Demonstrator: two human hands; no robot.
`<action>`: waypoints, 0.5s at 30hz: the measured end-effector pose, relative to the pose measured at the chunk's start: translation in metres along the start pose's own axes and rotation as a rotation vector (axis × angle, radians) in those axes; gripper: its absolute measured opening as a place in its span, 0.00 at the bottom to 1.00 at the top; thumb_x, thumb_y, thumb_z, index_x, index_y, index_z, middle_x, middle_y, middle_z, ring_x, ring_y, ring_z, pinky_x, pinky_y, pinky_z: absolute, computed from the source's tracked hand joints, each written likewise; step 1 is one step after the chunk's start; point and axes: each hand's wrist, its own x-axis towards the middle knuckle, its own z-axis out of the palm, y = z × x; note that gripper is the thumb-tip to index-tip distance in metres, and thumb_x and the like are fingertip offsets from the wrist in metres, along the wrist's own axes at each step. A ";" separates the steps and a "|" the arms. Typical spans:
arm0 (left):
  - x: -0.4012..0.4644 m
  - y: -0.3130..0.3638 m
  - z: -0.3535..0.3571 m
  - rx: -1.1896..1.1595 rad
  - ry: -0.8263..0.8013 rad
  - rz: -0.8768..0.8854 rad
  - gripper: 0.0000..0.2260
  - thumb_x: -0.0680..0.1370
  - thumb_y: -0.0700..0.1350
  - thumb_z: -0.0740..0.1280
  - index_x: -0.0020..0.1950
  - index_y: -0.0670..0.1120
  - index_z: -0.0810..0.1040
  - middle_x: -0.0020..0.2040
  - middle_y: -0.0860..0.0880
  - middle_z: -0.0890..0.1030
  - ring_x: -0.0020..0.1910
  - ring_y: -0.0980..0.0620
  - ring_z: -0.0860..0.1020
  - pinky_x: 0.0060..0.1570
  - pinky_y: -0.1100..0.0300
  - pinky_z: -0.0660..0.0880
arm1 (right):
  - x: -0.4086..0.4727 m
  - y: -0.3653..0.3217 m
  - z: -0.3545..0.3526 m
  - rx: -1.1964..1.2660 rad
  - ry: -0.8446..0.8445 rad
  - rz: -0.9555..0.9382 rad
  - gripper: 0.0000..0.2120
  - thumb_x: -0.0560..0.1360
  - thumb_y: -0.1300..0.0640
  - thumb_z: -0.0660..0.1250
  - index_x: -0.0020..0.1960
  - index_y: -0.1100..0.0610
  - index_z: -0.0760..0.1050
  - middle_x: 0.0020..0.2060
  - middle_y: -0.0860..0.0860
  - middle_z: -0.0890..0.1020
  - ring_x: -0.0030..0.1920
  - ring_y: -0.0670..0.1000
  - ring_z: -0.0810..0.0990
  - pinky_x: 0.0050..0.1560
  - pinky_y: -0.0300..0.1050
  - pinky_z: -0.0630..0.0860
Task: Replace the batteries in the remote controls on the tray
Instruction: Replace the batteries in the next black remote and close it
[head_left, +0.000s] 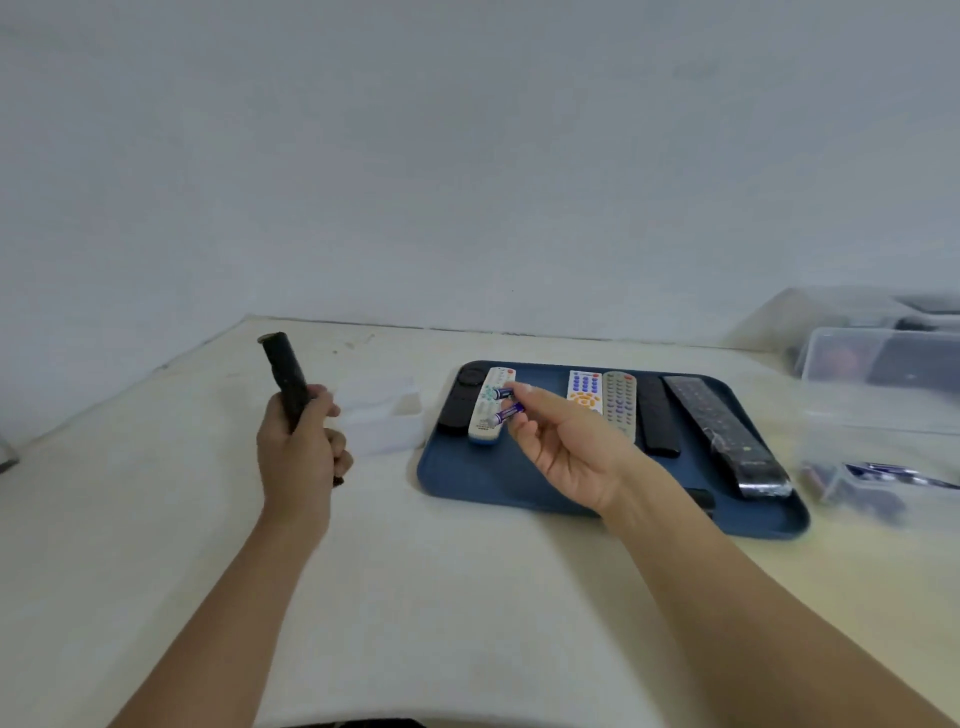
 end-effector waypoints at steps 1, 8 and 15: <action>-0.012 0.005 0.016 -0.041 -0.091 -0.045 0.02 0.82 0.44 0.65 0.50 0.47 0.76 0.38 0.48 0.75 0.24 0.54 0.66 0.21 0.63 0.63 | -0.004 -0.006 -0.005 -0.049 -0.019 -0.025 0.07 0.80 0.62 0.65 0.52 0.64 0.80 0.38 0.55 0.81 0.30 0.44 0.77 0.28 0.32 0.76; -0.073 0.005 0.138 -0.124 -0.594 -0.467 0.13 0.84 0.50 0.63 0.56 0.41 0.79 0.39 0.45 0.80 0.29 0.50 0.78 0.25 0.61 0.75 | -0.017 -0.048 -0.043 -0.300 -0.095 -0.171 0.08 0.82 0.62 0.61 0.52 0.62 0.78 0.35 0.52 0.78 0.27 0.43 0.71 0.23 0.32 0.65; -0.072 -0.019 0.170 -0.109 -0.712 -0.563 0.10 0.81 0.49 0.66 0.48 0.44 0.83 0.37 0.45 0.80 0.30 0.52 0.77 0.24 0.64 0.73 | -0.020 -0.069 -0.076 -0.609 -0.092 -0.241 0.08 0.80 0.62 0.65 0.45 0.60 0.82 0.38 0.56 0.79 0.29 0.46 0.68 0.27 0.34 0.63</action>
